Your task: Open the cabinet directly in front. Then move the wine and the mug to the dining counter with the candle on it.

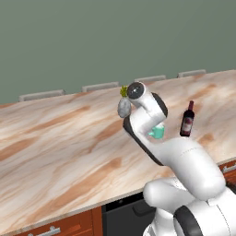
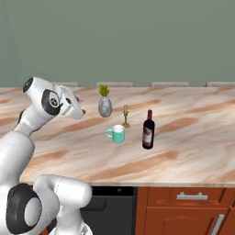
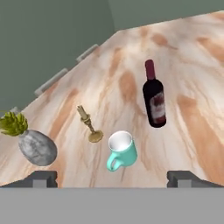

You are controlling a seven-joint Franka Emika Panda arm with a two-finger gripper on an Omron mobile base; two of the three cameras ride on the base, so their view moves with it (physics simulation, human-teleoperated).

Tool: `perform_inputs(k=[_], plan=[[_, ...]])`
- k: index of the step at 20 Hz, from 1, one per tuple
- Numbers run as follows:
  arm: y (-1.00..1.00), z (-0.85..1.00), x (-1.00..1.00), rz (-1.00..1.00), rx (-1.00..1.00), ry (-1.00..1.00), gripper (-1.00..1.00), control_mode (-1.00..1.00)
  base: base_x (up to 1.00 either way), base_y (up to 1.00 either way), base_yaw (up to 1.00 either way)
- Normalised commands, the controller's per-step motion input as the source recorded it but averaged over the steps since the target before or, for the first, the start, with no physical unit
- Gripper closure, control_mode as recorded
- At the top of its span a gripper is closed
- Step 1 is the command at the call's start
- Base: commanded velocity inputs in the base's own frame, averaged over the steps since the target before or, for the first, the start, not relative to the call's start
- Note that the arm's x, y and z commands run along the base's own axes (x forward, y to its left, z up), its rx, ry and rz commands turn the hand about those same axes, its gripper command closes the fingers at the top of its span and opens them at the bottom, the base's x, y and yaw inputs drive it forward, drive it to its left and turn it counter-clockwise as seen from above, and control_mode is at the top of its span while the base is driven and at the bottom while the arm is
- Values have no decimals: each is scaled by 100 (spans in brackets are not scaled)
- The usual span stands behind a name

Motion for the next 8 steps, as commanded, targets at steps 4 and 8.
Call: perform_inputs(k=[4,8], plan=[[48,34,-70,0,-2,-25,-100,-100,0,0,0],[71,16,-63,1,-4,-22,-100,-100,0,0,0]])
